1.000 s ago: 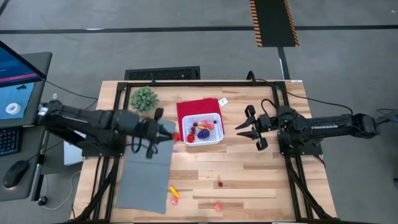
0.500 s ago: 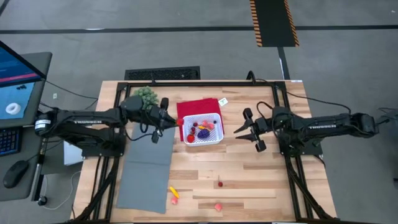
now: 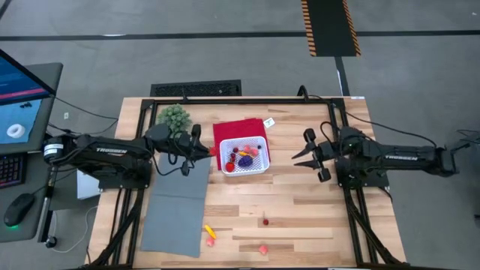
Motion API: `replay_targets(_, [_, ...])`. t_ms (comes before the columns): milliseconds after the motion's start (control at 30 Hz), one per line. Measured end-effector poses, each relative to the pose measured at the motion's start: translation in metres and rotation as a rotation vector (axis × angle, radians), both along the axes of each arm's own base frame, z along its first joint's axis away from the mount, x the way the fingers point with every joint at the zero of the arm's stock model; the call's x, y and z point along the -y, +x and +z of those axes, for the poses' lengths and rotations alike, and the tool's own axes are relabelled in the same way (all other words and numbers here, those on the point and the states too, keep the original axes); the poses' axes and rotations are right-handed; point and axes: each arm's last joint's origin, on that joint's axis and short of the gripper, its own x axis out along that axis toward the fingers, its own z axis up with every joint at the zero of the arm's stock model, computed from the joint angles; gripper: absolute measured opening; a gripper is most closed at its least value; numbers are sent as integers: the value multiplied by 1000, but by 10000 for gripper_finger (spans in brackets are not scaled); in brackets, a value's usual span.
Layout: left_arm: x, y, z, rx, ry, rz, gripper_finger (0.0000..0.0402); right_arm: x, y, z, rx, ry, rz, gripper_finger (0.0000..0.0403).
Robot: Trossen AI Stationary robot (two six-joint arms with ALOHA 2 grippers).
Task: Pick and placing Produce into tupperware
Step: Put the red strawberry into the white bin
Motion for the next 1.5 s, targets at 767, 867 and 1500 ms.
replay_targets(767, [-29,53,-68,3,-346,269,0,2,4,-3,-66,147,-59,126])
replay_targets(867, [-33,70,-69,-46,-355,240,0,2,4,-3,-67,147,-58,126])
replay_targets(1500, [-37,134,-18,-737,-127,168,0,2,4,-3,-72,162,-60,126])
